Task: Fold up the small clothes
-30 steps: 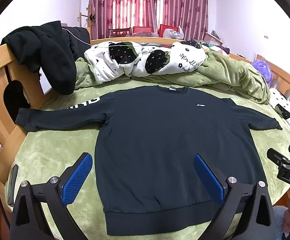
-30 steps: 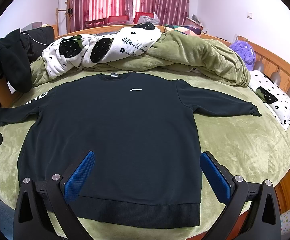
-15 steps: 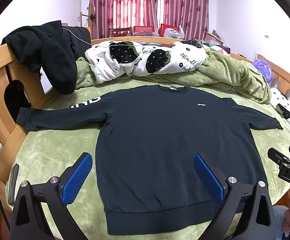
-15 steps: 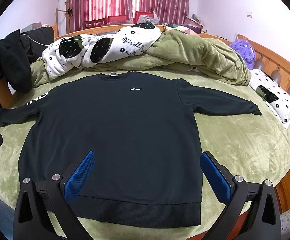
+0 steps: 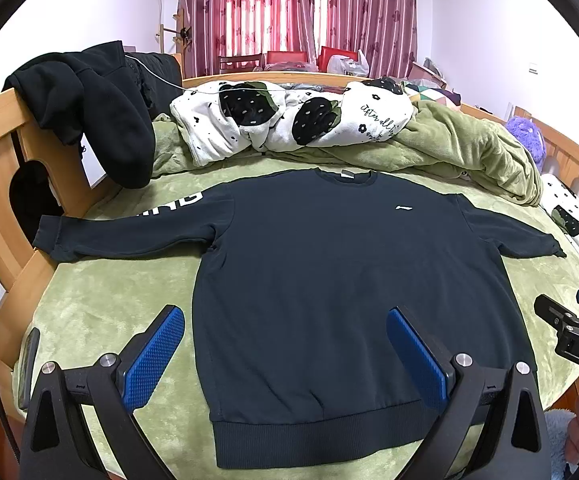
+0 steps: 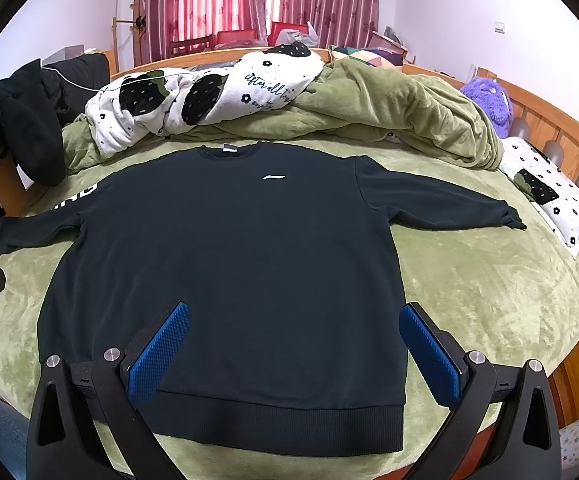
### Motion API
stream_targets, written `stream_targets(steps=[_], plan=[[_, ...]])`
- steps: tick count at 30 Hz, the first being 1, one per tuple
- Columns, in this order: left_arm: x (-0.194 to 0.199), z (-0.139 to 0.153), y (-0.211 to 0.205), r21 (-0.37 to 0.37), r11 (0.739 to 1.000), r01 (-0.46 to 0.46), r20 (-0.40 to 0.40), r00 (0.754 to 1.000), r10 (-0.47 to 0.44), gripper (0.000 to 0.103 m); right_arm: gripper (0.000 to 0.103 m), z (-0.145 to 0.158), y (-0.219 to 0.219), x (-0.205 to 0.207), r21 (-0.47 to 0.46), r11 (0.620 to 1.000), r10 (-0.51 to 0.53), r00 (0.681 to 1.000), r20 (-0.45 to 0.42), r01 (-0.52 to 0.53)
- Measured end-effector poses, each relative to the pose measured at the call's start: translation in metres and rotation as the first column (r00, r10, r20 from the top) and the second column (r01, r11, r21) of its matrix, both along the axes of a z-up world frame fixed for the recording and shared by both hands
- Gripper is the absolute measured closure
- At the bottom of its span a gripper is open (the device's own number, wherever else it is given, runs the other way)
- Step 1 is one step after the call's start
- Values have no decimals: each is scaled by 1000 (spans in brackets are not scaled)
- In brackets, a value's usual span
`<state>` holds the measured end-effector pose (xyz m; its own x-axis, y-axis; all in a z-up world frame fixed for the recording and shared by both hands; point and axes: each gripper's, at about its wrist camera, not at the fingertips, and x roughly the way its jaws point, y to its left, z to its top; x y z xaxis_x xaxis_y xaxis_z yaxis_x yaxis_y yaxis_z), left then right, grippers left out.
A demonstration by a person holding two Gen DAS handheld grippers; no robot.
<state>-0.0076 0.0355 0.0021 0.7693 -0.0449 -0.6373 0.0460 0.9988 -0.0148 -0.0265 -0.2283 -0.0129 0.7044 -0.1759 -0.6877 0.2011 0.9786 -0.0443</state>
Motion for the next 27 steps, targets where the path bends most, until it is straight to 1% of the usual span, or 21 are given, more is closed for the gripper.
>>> stream_targets(steps=[17,22,25,26,27], plan=[[-3,2,-1,9,1000,-2,6,1000,2,1,0,2,0,1,4,1000,-2,1000,6,2],[-7,7,-12,49,999,5,31,1000,-6,1,0,3,1,2,9,1000,12,1000,2,-12],[-11,17,-9,22,1000,12,43,999,-13,1,0,9,-3,-3,31,999,43,999,9,-43],[-13,23,-3,-10,1000,6,55,998,-6,1,0,10,-5,-4,39,998,49,999,11,-50],[-15,27,1,-25,1000,0,66,998,2,1,0,11,-6,-4,49,997,56,998,15,-57]])
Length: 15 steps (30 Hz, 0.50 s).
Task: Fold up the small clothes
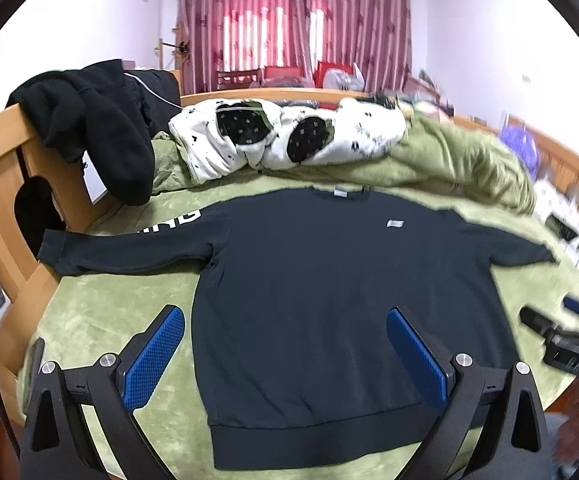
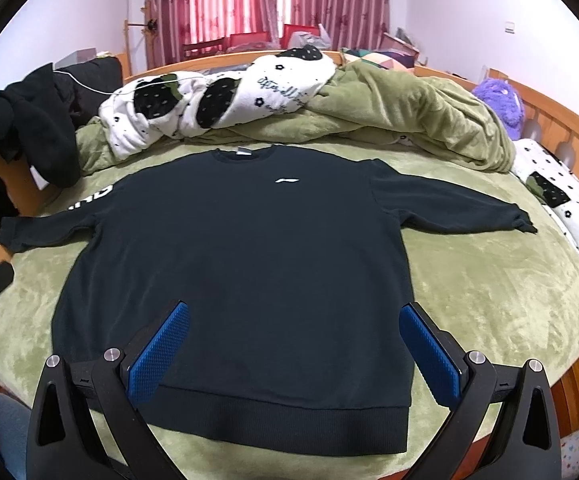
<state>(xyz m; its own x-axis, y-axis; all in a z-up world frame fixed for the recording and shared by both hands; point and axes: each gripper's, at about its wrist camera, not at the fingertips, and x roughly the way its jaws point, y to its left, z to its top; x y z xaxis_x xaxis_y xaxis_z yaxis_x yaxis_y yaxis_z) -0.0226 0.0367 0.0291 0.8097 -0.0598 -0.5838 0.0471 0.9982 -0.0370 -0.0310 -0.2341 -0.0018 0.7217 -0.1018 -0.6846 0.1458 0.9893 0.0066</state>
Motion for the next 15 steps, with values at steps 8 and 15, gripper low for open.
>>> stream_targets(steps=[8,15], plan=[[9,14,46,47,993,-108,38,994,107,1,0,3,-2,2,40,999,5,1000,24,-6],[43,1,109,86,975,-206,13,978,206,1,0,16,15,20,-20,999,48,997,63,-46]])
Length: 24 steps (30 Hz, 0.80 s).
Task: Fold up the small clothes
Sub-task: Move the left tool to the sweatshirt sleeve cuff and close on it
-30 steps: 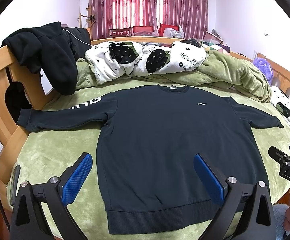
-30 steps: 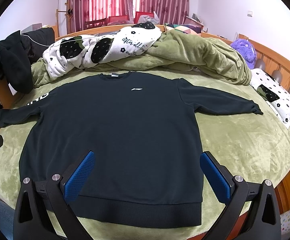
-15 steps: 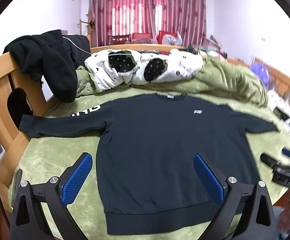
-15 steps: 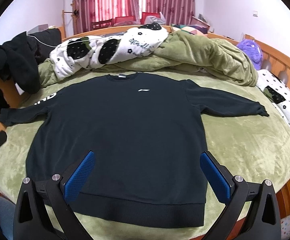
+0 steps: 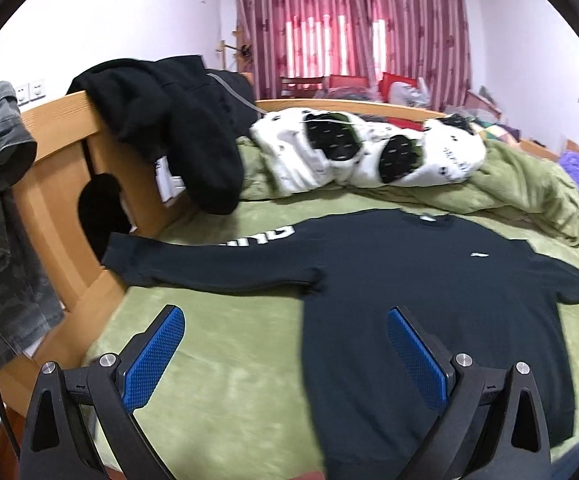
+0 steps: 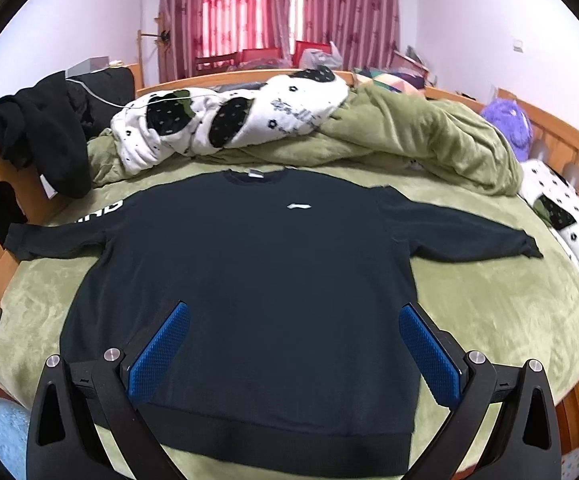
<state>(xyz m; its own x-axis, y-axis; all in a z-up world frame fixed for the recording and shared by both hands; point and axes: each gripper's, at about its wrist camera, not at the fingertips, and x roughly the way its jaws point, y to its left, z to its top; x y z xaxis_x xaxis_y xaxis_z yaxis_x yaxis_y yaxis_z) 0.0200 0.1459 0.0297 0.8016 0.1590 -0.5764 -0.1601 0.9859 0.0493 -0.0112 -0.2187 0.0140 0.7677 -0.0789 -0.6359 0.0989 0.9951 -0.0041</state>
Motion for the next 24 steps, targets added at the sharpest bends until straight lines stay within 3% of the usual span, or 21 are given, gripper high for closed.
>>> stream_targets(steps=[9,15,20,24], plan=[[56,-57,69,99,992,-77,-105,991,87,1,0,-3,43,41,-8,997,81,995,58,-81],[95,-97,112,34,995,-93,-165,982,97,2,0,-19,57,66,89,987,128,990,66,-134],[114,-122,131,41,991,-124,-178,976,129,2,0,-33,64,87,117,987,109,993,55,-114],[130,-144,152,-9,992,-125,-198,973,120,2,0,-42,68,102,128,988,86,996,35,-90]])
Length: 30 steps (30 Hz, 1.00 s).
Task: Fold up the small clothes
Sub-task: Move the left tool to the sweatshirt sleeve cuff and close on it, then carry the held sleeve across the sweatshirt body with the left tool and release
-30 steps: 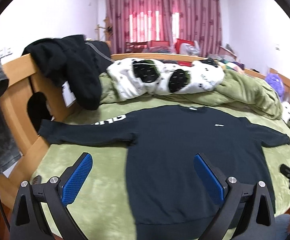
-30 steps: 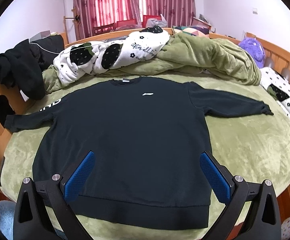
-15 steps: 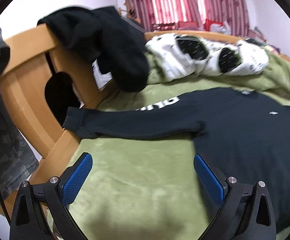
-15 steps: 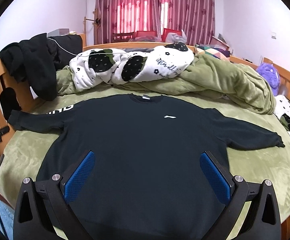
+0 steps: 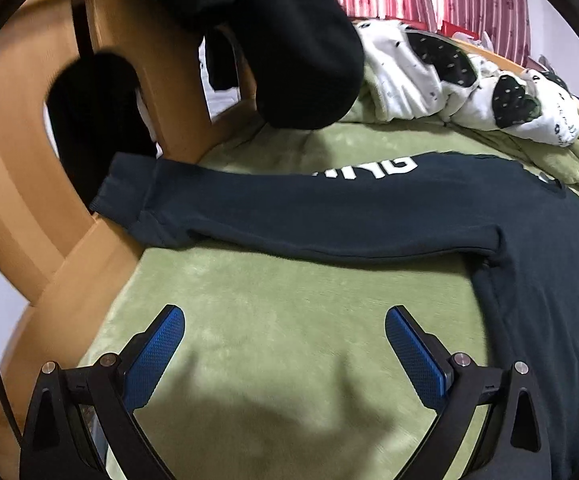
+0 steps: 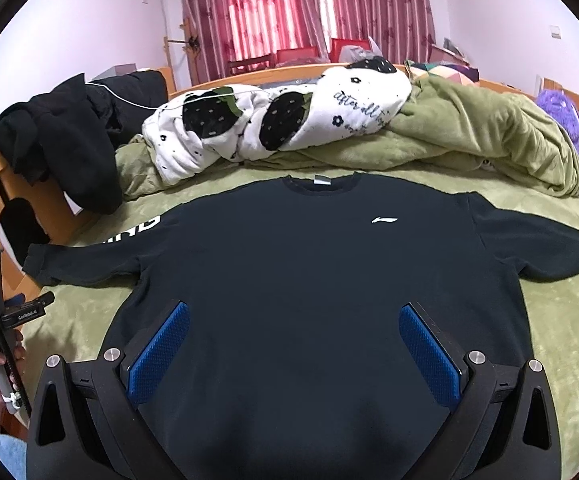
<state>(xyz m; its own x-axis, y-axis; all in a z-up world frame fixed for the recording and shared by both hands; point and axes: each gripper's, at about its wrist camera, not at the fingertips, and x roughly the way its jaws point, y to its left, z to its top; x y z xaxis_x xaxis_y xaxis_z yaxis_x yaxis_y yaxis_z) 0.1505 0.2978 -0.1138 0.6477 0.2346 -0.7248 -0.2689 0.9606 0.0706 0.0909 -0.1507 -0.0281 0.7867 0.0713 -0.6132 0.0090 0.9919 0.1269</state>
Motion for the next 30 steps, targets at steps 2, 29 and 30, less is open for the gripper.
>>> stream_targets(steps=[2,29,30], plan=[[14,-9,10,-19,1000,9,-20,1000,-9,2,0,-6,2,6,-12,1000,-6,1000,-12,6],[114,-62,110,-285,944,-168,-35,986,165,96,0,-70,-20,65,-99,995,4,989,-145,-18],[112,-57,102,-245,955,-167,-21,986,167,96,0,-68,-20,66,-108,994,11,990,-139,-27]])
